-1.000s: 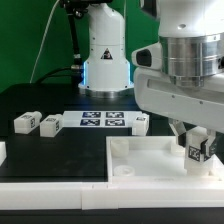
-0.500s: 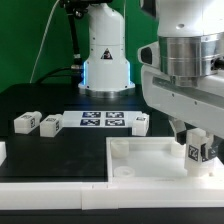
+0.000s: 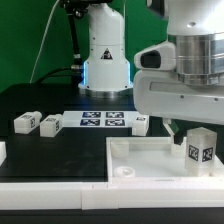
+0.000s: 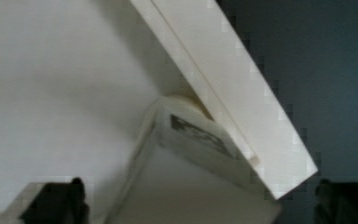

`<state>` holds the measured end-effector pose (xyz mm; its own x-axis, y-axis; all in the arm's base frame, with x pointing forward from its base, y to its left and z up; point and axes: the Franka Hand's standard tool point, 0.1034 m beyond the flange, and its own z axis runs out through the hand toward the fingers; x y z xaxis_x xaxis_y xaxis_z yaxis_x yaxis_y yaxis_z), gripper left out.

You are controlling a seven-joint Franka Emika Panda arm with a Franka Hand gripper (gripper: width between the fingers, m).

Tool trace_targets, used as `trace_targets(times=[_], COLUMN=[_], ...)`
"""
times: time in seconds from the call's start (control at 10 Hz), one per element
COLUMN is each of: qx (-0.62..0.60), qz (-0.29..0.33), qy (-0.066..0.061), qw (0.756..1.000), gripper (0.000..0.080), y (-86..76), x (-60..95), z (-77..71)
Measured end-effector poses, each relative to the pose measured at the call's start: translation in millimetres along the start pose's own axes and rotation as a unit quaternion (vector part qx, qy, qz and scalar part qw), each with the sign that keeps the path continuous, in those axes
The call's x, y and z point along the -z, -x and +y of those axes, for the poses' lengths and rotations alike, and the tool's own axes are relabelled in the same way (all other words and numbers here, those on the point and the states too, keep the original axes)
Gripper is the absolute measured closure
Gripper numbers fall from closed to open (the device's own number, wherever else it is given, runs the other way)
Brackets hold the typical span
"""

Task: Assemble one leg

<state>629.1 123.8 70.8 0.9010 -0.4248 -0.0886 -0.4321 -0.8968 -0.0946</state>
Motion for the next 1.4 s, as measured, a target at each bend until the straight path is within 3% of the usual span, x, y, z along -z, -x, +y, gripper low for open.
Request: trace_targets(times=[0.5, 0.7, 0.8, 1.0, 1.1, 1.2, 1.3, 1.4], qx=[0.283, 0.4, 0.411, 0.404, 0.391, 0.386, 0.366, 0.271], qz=[0.007, 0.01, 0.01, 0.01, 0.01, 0.01, 0.01, 0.012], qy=[0.014, 0.025, 0.027, 0.027, 0.027, 0.027, 0.027, 0.022], qw=[0.959, 0.916, 0.911, 0.914, 0.92, 0.922, 0.93, 0.962], gripper=[0.015, 0.015, 0.015, 0.0412, 0.0412, 0.0509, 0.0509, 0.0509], y=[-1.7, -4.3, -4.9, -4.8, -4.8, -5.3, -6.9, -6.4], x=[-0.7, -0.6, -0.8, -1.0, -1.1, -1.1, -0.8, -1.0], z=[1.8, 4.2, 5.1, 5.2, 5.2, 6.0, 7.9, 7.1])
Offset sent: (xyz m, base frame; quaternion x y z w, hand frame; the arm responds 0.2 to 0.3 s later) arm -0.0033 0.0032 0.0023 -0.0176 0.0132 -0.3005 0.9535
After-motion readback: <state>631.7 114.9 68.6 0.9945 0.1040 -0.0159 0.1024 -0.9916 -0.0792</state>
